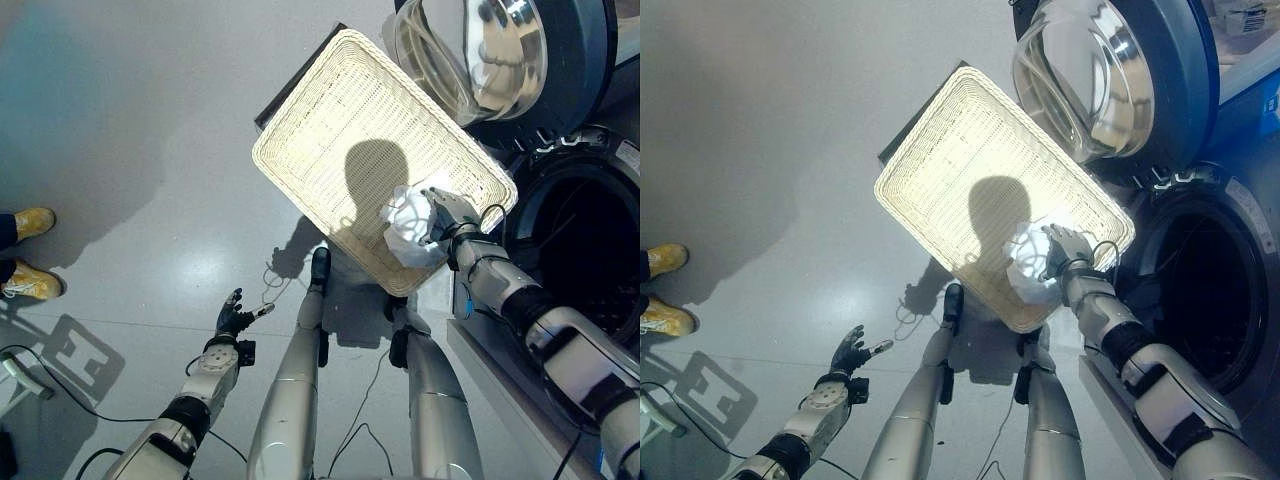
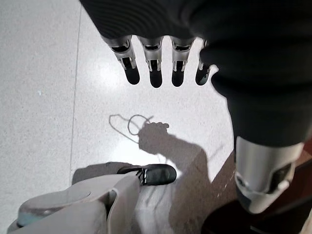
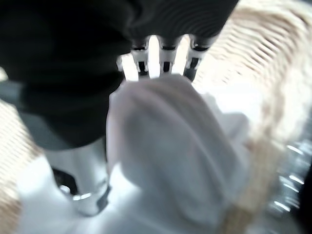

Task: Put the clothes into the washing machine.

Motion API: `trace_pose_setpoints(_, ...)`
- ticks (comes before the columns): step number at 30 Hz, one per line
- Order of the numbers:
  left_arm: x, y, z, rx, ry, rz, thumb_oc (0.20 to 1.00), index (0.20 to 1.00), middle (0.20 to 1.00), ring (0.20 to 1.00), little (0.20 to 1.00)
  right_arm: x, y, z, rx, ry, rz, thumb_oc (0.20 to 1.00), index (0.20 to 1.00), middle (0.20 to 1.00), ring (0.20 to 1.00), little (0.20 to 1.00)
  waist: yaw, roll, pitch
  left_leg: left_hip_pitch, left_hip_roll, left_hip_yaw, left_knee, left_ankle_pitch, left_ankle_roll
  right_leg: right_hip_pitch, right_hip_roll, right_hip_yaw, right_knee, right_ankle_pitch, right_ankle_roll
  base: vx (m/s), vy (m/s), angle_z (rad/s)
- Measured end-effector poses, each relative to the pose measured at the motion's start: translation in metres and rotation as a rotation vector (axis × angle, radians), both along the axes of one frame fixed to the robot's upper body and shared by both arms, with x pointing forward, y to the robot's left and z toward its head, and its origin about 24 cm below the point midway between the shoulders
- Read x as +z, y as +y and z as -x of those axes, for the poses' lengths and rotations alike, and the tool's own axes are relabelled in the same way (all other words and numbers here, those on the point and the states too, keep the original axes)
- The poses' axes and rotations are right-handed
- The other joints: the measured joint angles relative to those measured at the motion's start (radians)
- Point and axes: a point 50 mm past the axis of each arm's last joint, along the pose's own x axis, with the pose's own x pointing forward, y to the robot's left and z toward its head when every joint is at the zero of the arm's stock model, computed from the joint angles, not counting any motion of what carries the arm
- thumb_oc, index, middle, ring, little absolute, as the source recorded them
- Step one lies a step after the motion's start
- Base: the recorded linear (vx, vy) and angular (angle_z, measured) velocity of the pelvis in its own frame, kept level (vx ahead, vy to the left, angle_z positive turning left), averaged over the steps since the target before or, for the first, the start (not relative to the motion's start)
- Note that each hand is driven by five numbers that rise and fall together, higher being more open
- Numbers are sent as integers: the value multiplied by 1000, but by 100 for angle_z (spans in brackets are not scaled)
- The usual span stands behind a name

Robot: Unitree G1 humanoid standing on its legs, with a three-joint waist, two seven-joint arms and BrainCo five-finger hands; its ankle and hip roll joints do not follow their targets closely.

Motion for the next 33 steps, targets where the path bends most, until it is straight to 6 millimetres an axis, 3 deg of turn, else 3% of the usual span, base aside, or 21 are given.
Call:
trace_pose_setpoints(7, 6, -2, -3, -68, -13, -79, 1000, 1000, 1000, 1000, 1000, 25, -14, -10, -97, 35, 25, 1000, 1000, 1000, 1000, 1000, 25, 0, -2, -53, 3, -7, 26, 5, -9, -51, -11, -23, 66, -29, -13, 18, -13, 16)
trace_pose_setpoints(14, 12, -9, -6, -95, -43, -71, 1000, 1000, 1000, 1000, 1000, 31, -17, -12, -119, 58, 144, 1000, 1000, 1000, 1000, 1000, 35, 1, -7, -73, -3, -7, 34, 8, -9, -80, -21, -22, 98, -38, -13, 6, 3, 2)
trace_pose_setpoints(16, 10, -12, -5, -110, -37, -75, 1000, 1000, 1000, 1000, 1000, 29, -16, -12, -117, 84, 169, 1000, 1000, 1000, 1000, 1000, 36, 2, -34, -94, -4, -7, 34, 10, -11, -102, -23, -21, 103, -41, -14, 0, 0, 0)
trace_pose_setpoints(18, 10, -13, -5, -109, -38, -73, 1000, 1000, 1000, 1000, 1000, 29, -14, -13, -110, 105, 183, 780, 780, 780, 780, 780, 36, 3, -37, -95, -4, -7, 34, 10, -10, -104, -22, -21, 104, -41, -14, 0, 0, 0)
trace_pose_setpoints(19, 10, -13, -5, -108, -38, -72, 1000, 1000, 1000, 1000, 1000, 28, -13, -13, -106, 119, 191, 451, 451, 451, 451, 451, 35, 3, -39, -95, -4, -7, 34, 11, -10, -104, -22, -21, 104, -41, -14, 0, 0, 0)
trace_pose_setpoints(20, 10, -15, -5, -108, -39, -68, 1000, 1000, 1000, 1000, 1000, 27, -12, -13, -100, 145, 198, 200, 200, 200, 200, 200, 34, 3, -43, -95, -4, -7, 33, 11, -10, -104, -22, -20, 104, -41, -14, 0, 0, 0)
trace_pose_setpoints(24, 9, -20, -5, -112, -42, -61, 1000, 1000, 1000, 1000, 1000, 23, -9, -13, -79, 231, 226, 200, 200, 200, 200, 200, 35, 3, -57, -94, -3, -7, 33, 11, -10, -104, -21, -19, 106, -42, -16, 0, 0, 0)
trace_pose_setpoints(26, 9, -22, -6, -112, -41, -60, 1000, 1000, 1000, 1000, 1000, 10, -11, -10, -74, 336, 213, 200, 200, 200, 200, 200, 38, 3, -57, -97, -2, -7, 32, 11, -11, -108, -20, -18, 107, -43, -18, 0, 0, 0)
trace_pose_setpoints(33, 12, -22, -10, -109, -47, -64, 1000, 1000, 1000, 1000, 1000, -25, 18, -3, 60, 520, 110, 200, 200, 200, 200, 200, 45, 4, -57, -98, -4, -10, 31, 15, -9, -110, -19, -16, 114, -48, -22, -3, -27, 2)
